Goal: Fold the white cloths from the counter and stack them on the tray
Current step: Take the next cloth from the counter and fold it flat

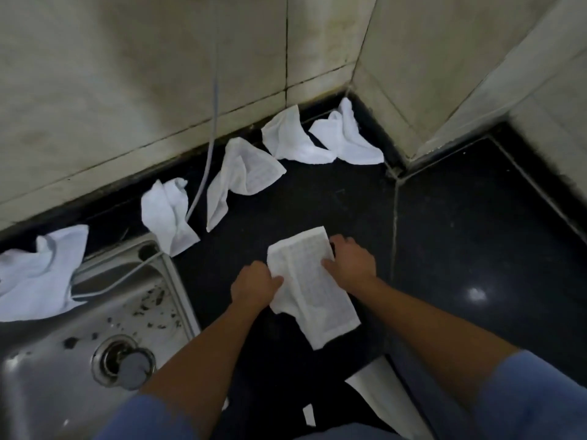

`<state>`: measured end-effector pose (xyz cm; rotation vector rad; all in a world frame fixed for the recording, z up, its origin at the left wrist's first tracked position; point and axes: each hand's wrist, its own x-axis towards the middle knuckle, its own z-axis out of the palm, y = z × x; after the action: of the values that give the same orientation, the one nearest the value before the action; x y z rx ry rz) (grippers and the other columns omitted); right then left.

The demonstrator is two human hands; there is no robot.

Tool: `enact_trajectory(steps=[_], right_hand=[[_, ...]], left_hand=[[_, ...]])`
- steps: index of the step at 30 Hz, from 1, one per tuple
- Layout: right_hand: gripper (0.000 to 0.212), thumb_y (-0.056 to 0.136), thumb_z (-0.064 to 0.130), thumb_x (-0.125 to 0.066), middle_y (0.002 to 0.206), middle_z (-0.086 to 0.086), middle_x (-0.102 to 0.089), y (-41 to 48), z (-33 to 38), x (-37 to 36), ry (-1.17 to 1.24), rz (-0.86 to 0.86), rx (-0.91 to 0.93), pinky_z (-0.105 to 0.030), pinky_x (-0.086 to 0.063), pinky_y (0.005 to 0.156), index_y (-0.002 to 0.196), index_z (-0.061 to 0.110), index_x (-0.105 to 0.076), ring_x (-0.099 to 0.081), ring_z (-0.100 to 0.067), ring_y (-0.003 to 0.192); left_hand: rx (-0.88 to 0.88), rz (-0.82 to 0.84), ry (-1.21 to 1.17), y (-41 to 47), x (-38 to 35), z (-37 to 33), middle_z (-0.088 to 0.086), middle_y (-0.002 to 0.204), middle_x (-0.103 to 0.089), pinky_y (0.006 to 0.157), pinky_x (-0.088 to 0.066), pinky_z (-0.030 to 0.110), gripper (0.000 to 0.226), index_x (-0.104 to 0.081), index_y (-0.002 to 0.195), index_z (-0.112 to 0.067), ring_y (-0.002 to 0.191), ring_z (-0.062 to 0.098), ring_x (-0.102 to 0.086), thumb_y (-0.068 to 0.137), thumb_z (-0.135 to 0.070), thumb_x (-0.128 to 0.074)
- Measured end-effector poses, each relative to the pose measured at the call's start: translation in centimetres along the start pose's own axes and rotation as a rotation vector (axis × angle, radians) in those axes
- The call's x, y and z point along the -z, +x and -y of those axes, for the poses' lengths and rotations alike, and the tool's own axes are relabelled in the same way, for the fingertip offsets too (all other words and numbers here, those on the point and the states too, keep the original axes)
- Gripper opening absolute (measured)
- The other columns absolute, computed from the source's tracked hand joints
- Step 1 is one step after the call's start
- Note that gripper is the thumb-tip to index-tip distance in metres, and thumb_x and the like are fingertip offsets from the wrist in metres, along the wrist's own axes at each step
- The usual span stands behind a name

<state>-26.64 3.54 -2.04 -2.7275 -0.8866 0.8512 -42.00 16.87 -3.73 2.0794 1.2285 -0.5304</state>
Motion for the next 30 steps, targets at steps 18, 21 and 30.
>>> enact_trajectory(steps=[18, 21, 30], right_hand=[[0.042, 0.092, 0.038, -0.056, 0.113, -0.003, -0.057, 0.1, -0.4, -1.3, 0.080, -0.043, 0.090, -0.032, -0.050, 0.072, 0.129, 0.021, -0.046, -0.060, -0.020, 0.093], [0.027, 0.095, 0.024, -0.050, 0.106, -0.005, -0.063, -0.4, 0.7, -2.5, -0.006, 0.023, 0.197, -0.030, -0.048, 0.068, 0.121, 0.018, -0.051, -0.061, -0.019, 0.085], [0.027, 0.093, 0.031, -0.055, 0.118, 0.000, -0.049, -0.9, -3.3, 0.0, -0.015, -0.151, 0.166, -0.036, -0.052, 0.076, 0.117, 0.020, -0.056, -0.053, -0.016, 0.100]], left_hand=[[0.364, -0.138, -1.080, 0.8, 2.6, -1.9, -0.002, 0.098, -0.054, 0.076, -0.048, 0.035, 0.023, -0.054, 0.104, -0.016, 0.084, 0.014, -0.052, 0.084, -0.022, -0.065], [0.469, -0.151, -1.359, 1.0, 3.7, -0.4, 0.005, 0.097, -0.063, 0.073, -0.053, 0.038, 0.015, -0.066, 0.092, -0.014, 0.089, 0.022, -0.059, 0.079, -0.008, -0.064], [0.250, -0.247, -1.071, -1.1, 3.4, 1.2, 0.000, 0.092, -0.061, 0.065, -0.049, 0.025, 0.028, -0.059, 0.103, -0.012, 0.084, 0.016, -0.061, 0.080, -0.008, -0.073]])
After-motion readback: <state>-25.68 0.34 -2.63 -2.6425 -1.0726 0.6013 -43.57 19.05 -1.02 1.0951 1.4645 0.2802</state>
